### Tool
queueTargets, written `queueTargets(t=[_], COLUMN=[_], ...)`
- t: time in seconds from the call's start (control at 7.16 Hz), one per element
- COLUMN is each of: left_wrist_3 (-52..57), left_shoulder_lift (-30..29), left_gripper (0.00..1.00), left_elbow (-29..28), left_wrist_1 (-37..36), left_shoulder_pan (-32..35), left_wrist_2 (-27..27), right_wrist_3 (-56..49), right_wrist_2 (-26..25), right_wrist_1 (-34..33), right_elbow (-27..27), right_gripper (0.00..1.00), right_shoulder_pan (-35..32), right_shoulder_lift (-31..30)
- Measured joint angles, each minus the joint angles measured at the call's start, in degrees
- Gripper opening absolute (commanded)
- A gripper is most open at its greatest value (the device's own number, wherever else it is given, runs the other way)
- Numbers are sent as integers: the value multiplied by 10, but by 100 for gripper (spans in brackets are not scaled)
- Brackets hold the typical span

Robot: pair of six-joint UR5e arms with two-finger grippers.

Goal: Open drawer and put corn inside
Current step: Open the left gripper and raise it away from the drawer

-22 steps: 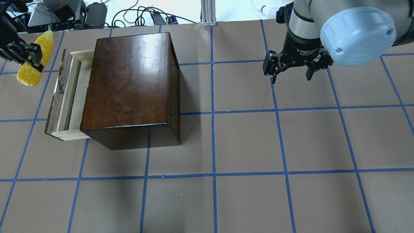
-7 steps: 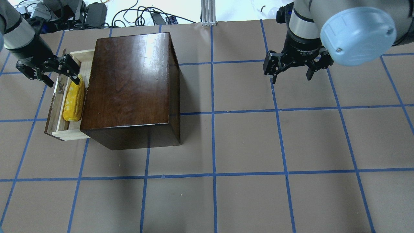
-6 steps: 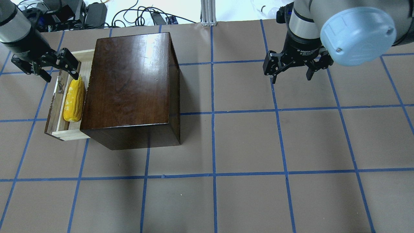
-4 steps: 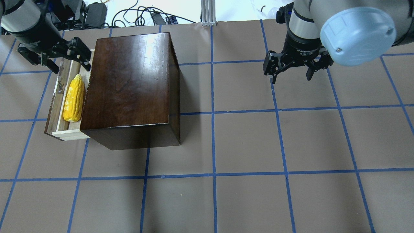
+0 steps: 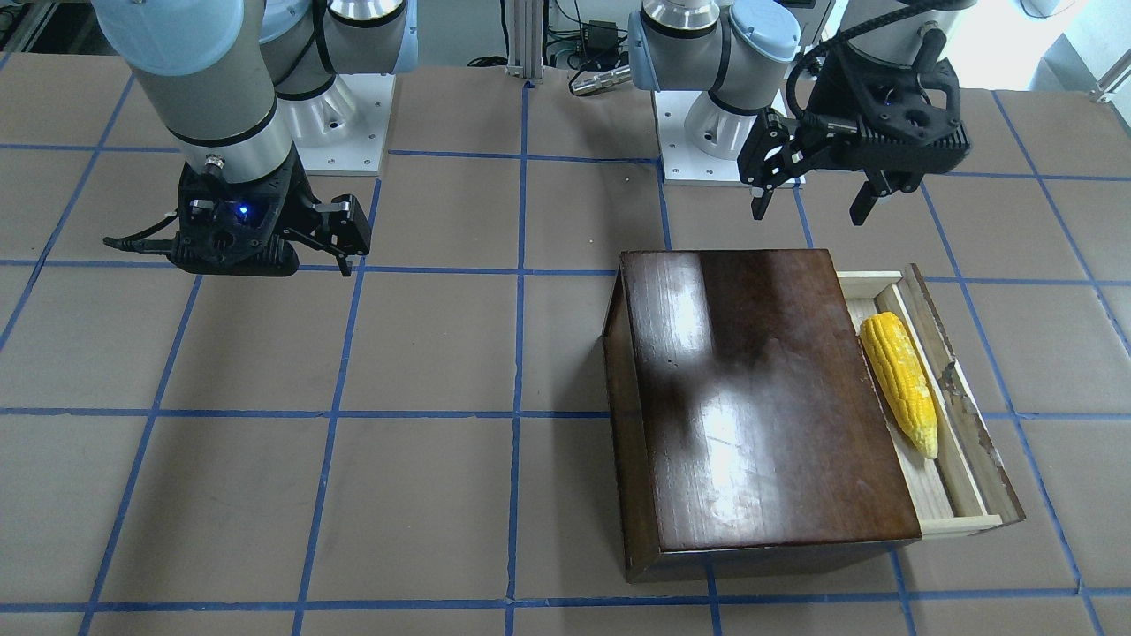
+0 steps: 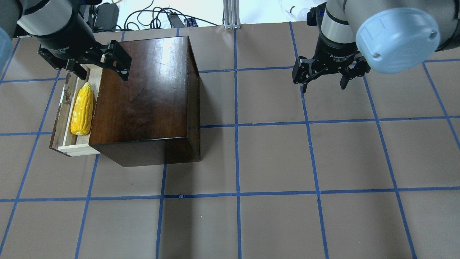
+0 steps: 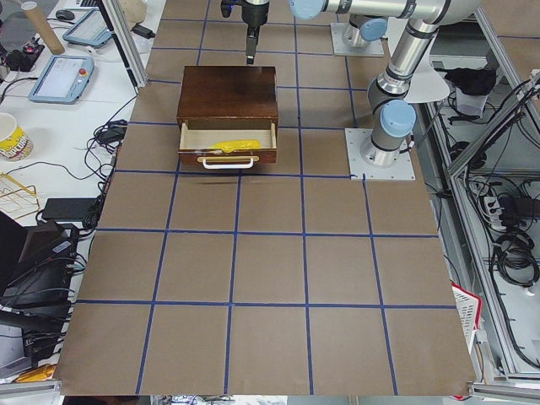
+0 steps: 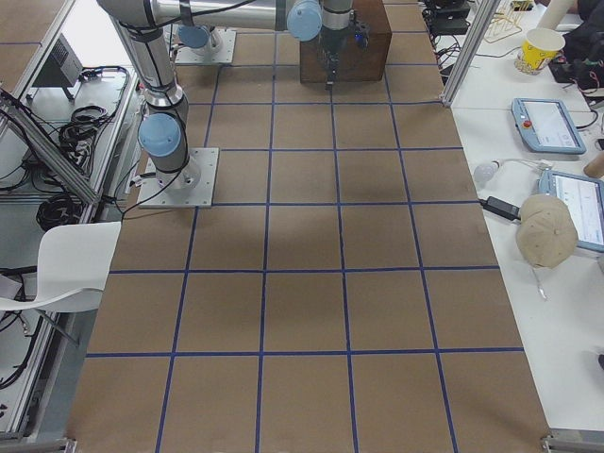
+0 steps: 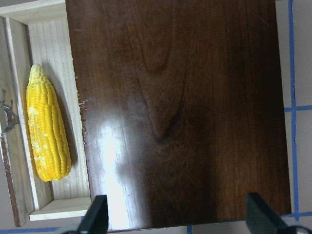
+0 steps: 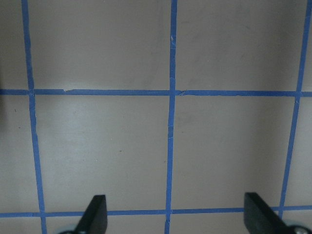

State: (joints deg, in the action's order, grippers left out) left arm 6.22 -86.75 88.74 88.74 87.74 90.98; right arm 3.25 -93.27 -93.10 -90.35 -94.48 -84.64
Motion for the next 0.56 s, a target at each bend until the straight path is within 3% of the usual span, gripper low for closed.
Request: queueTargets(t=[0.56], left_wrist_3=[-1], left_shoulder_lift=[-2], left_gripper=[100], left_elbow=[-2], left_wrist_1=[10], left_shoulder_pan=[0], left_wrist_2=[-4], right_wrist_3=[0], right_wrist_2=[-1], right_wrist_1=[0], right_elbow=[0], right_gripper=[100], right_shoulder_pan=[0], right_shoulder_lift=[0])
